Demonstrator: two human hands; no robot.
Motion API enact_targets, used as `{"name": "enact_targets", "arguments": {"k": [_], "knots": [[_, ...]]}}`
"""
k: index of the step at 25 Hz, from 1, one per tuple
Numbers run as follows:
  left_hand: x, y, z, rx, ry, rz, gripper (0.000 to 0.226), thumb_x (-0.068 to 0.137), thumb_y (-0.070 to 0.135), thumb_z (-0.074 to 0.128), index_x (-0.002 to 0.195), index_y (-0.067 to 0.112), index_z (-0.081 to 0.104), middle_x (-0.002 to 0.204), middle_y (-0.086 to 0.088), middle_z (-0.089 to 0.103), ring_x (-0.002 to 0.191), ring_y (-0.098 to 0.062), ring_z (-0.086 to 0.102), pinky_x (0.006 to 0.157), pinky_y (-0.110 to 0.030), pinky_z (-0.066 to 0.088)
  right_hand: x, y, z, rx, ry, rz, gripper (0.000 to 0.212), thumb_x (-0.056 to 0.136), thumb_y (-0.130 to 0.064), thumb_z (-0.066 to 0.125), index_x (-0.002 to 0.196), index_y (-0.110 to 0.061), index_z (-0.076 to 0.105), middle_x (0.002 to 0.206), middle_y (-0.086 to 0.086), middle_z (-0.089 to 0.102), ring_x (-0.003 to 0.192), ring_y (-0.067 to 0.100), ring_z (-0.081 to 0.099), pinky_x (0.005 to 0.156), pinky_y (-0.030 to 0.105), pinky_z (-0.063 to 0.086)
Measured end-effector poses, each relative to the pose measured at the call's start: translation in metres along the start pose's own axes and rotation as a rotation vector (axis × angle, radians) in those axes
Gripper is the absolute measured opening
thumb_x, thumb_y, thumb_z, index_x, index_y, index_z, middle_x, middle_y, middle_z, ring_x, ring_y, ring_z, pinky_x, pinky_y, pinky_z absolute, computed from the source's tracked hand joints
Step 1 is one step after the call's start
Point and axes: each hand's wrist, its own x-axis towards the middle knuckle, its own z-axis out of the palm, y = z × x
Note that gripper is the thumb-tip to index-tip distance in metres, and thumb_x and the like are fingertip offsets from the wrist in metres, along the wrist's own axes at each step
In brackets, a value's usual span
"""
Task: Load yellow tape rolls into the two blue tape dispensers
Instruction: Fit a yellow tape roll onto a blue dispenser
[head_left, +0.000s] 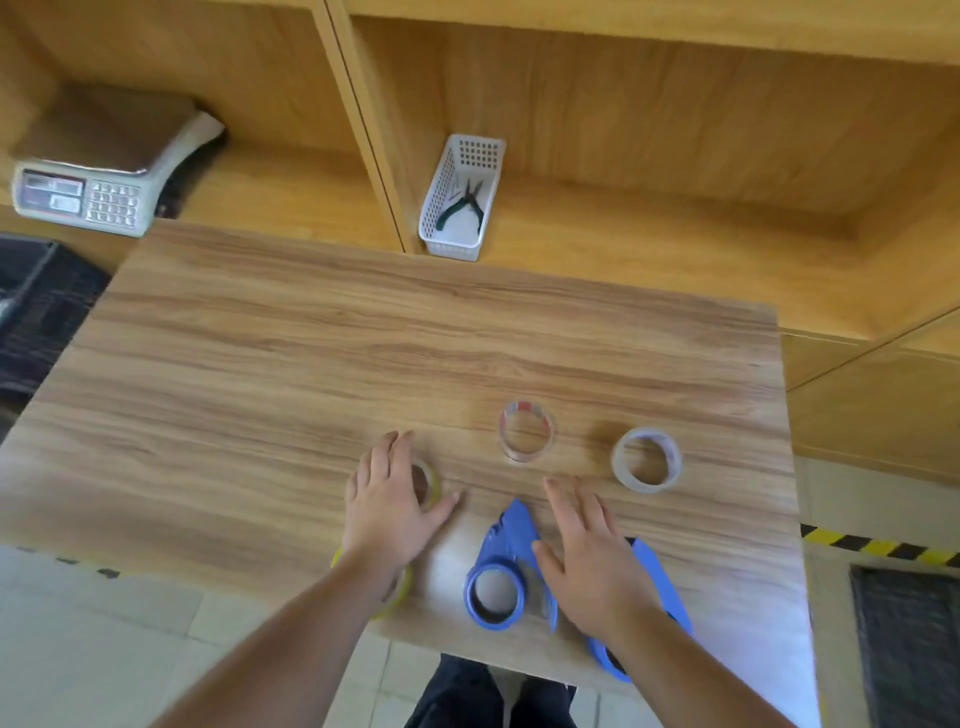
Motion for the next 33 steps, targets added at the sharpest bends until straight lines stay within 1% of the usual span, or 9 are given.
{"name": "enact_targets", "arguments": {"k": [3, 6, 8, 11, 14, 18, 23, 27, 33], "knots": [[0.002, -0.018, -0.003, -0.004, -0.053, -0.070, 0.111, 0.064, 0.076, 0.072, 0.154, 0.027, 0.028, 0.160, -0.001, 0.034, 0.147, -0.028, 0.033, 0.115, -0.050, 0.034, -0.001, -0.011, 0.011, -0.011, -0.030, 0.005, 0.072, 0.101, -0.048, 0.042, 0.158, -0.038, -0.002, 0.170, -0.001, 0.001, 0.155, 0.021, 0.004, 0.121, 0.041, 0.028], [0.002, -0.030, 0.003, -0.048, -0.179, -0.109, 0.118, 0.065, 0.065, 0.079, 0.157, 0.022, 0.019, 0.158, -0.003, 0.033, 0.146, -0.030, 0.034, 0.114, -0.049, 0.036, -0.003, -0.016, 0.020, -0.012, -0.029, 0.025, 0.073, 0.101, -0.048, 0.042, 0.157, -0.040, -0.004, 0.170, -0.002, 0.002, 0.155, 0.020, 0.006, 0.119, 0.044, 0.032], [0.006, -0.031, 0.007, -0.117, -0.241, -0.123, 0.115, 0.069, 0.055, 0.082, 0.157, 0.017, 0.019, 0.155, -0.006, 0.036, 0.143, -0.033, 0.037, 0.111, -0.048, 0.040, -0.005, -0.015, 0.025, -0.011, -0.022, 0.038, 0.074, 0.099, -0.050, 0.042, 0.155, -0.043, -0.006, 0.170, -0.003, 0.005, 0.155, 0.020, 0.009, 0.117, 0.048, 0.035], [0.010, -0.028, 0.005, -0.185, -0.214, -0.111, 0.110, 0.070, 0.046, 0.085, 0.155, 0.013, 0.024, 0.152, -0.009, 0.038, 0.143, -0.033, 0.037, 0.114, -0.045, 0.039, -0.010, -0.016, 0.028, -0.002, 0.007, 0.035, 0.073, 0.098, -0.049, 0.043, 0.155, -0.044, -0.003, 0.168, -0.007, 0.012, 0.154, 0.018, 0.015, 0.115, 0.049, 0.038], [0.003, -0.021, -0.005, -0.225, -0.154, -0.048, 0.110, 0.070, 0.044, 0.085, 0.156, 0.012, 0.024, 0.148, -0.007, 0.039, 0.143, -0.030, 0.035, 0.116, -0.042, 0.036, -0.017, -0.015, 0.026, -0.001, 0.027, 0.020, 0.072, 0.099, -0.046, 0.044, 0.157, -0.040, 0.002, 0.166, -0.009, 0.017, 0.152, 0.016, 0.018, 0.114, 0.046, 0.039], [-0.037, -0.001, -0.020, -0.296, -0.126, 0.008, 0.109, 0.067, 0.049, 0.084, 0.153, 0.018, 0.025, 0.143, 0.000, 0.037, 0.140, -0.024, 0.036, 0.112, -0.038, 0.038, -0.025, -0.009, 0.025, -0.045, -0.049, 0.046, 0.071, 0.100, -0.047, 0.042, 0.158, -0.038, 0.001, 0.168, -0.010, 0.009, 0.154, 0.016, 0.012, 0.118, 0.046, 0.034], [-0.114, 0.018, -0.005, -0.334, -0.192, 0.021, 0.114, 0.062, 0.054, 0.083, 0.156, 0.024, 0.024, 0.137, 0.009, 0.036, 0.134, -0.015, 0.034, 0.104, -0.023, 0.031, -0.039, 0.003, 0.025, -0.184, -0.159, -0.019, 0.081, 0.094, -0.033, 0.051, 0.158, -0.037, 0.002, 0.170, -0.004, 0.008, 0.154, 0.019, 0.011, 0.119, 0.046, 0.033], [-0.145, 0.034, 0.022, -0.329, -0.173, -0.002, 0.107, 0.056, 0.051, 0.080, 0.148, 0.017, 0.037, 0.132, 0.002, 0.043, 0.126, -0.024, 0.044, 0.103, -0.029, 0.040, -0.039, 0.008, 0.024, -0.263, -0.190, -0.070, 0.083, 0.092, -0.031, 0.053, 0.159, -0.033, 0.005, 0.168, -0.008, 0.014, 0.153, 0.020, 0.013, 0.117, 0.045, 0.034], [-0.143, 0.050, 0.040, -0.292, -0.167, -0.062, 0.105, 0.059, 0.047, 0.083, 0.148, 0.014, 0.038, 0.134, -0.003, 0.044, 0.125, -0.027, 0.046, 0.100, -0.034, 0.045, -0.034, 0.017, 0.024, -0.306, -0.194, -0.115, 0.081, 0.094, -0.024, 0.055, 0.159, -0.030, 0.007, 0.167, -0.011, 0.014, 0.154, 0.019, 0.013, 0.119, 0.045, 0.031]]}}
